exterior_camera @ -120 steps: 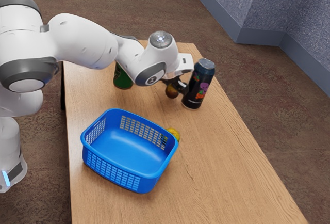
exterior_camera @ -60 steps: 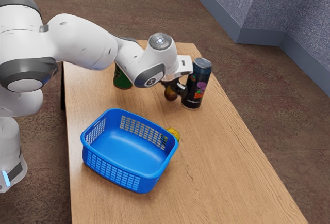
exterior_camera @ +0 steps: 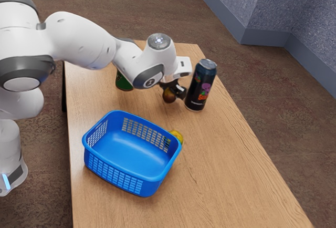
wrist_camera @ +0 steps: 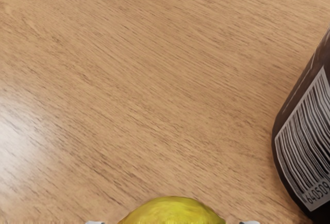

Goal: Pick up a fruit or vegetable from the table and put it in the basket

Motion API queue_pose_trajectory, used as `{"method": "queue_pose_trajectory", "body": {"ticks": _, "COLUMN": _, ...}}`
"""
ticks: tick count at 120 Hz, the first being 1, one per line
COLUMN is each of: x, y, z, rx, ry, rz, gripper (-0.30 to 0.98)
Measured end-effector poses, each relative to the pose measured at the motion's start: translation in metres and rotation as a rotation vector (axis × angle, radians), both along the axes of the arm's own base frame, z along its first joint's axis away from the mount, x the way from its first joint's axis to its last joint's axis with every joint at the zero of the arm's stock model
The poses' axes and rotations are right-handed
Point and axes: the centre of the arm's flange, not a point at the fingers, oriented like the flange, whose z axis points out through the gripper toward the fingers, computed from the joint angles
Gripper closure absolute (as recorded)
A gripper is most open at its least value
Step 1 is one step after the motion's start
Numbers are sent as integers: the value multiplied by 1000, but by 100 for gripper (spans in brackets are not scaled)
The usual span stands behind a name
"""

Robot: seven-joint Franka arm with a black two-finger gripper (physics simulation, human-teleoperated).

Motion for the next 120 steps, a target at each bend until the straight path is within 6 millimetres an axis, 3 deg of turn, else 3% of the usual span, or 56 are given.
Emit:
{"method": "queue_pose_trajectory", "body": {"ticks": 18, "x": -1, "y": -7, "z": 10, "rx": -5, "ry": -13, "rz": -20, "gripper": 40}}
{"method": "queue_pose_trajectory", "body": {"ticks": 36, "x": -3, "y": -35, "z": 28, "rx": -18, "ry": -25, "rz": -83, "gripper": 40}}
{"method": "queue_pose_trajectory", "body": {"ticks": 53, "x": -6, "y": -86, "z": 45, "rx": -32, "ry": -38, "rz": -203, "gripper": 40}}
{"method": "queue_pose_trajectory", "body": {"ticks": 77, "x": -5, "y": -148, "z": 91, "rx": -44, "ry": -99, "rz": -357, "gripper": 40}}
{"method": "queue_pose_trajectory", "body": {"ticks": 90, "x": -8, "y": -186, "z": 104, "rx": -53, "ry": -97, "rz": -443, "gripper": 40}}
{"method": "queue_pose_trajectory", "body": {"ticks": 96, "x": -5, "y": -203, "z": 124, "rx": -57, "ry": -83, "rz": -479, "gripper": 40}}
{"method": "queue_pose_trajectory", "body": {"ticks": 109, "x": 2, "y": -232, "z": 204, "rx": 1, "ry": -13, "rz": -544, "gripper": 40}}
{"method": "queue_pose_trajectory", "body": {"ticks": 114, "x": -2, "y": -238, "z": 213, "rx": 3, "ry": 55, "rz": -539, "gripper": 39}}
{"method": "queue_pose_trajectory", "body": {"ticks": 120, "x": -9, "y": -244, "z": 208, "rx": -18, "ry": 149, "rz": -517, "gripper": 40}}
